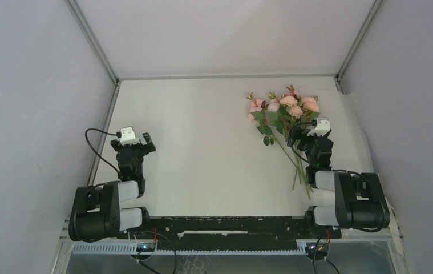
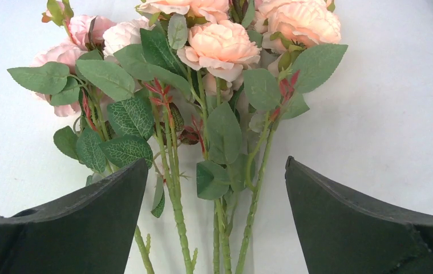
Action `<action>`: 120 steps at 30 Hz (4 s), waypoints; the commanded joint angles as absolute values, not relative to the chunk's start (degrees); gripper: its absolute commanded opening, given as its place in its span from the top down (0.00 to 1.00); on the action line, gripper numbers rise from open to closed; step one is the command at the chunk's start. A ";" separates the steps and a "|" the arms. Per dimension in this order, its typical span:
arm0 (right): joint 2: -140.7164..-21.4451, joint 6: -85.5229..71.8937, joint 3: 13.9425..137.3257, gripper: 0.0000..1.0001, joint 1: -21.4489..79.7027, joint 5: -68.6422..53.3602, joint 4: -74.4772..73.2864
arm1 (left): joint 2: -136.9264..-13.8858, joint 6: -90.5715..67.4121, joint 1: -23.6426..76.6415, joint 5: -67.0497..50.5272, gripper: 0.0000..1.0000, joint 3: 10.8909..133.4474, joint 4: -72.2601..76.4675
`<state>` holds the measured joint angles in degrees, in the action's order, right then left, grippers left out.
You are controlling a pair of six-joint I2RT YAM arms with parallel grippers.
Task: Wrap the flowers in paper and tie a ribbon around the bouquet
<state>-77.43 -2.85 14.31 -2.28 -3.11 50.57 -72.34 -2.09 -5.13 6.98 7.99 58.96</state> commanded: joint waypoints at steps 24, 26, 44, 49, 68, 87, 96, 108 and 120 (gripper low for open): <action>-79.04 -8.53 67.92 0.38 -2.11 12.97 -56.96 | -62.53 10.70 -4.63 -16.74 0.02 62.67 -34.79; -84.45 -8.62 67.77 0.33 -1.31 11.89 -56.07 | -60.74 10.85 -4.29 -17.63 0.02 60.14 -35.15; -101.45 -10.62 64.58 0.47 3.38 23.16 -54.84 | -57.62 13.80 -4.21 -19.36 0.07 53.94 -38.01; -97.18 -10.11 63.87 0.45 3.51 20.49 -54.96 | -57.93 13.03 -4.21 -20.10 0.08 53.82 -38.19; -97.18 -10.40 62.11 0.47 2.93 19.45 -59.24 | -57.51 13.08 -4.17 -21.08 0.10 54.97 -39.68; -90.02 -10.92 63.26 1.00 -0.27 25.75 -55.41 | -58.05 14.06 -4.21 -21.14 0.12 55.49 -40.99; -63.49 -13.42 69.36 1.00 -5.03 32.07 -44.59 | -59.07 13.12 -4.17 -21.44 0.12 57.43 -41.31; -51.42 -17.09 72.80 1.00 5.46 32.83 -35.60 | -58.17 12.61 -4.14 -21.81 0.12 59.13 -41.33; -42.47 -3.03 79.54 1.00 33.55 50.33 -15.45 | -58.27 12.27 -4.14 -21.61 0.12 61.00 -41.38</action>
<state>-44.53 -11.05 77.23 27.18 44.10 -28.95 -59.20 12.51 -4.60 -20.32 55.94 -41.87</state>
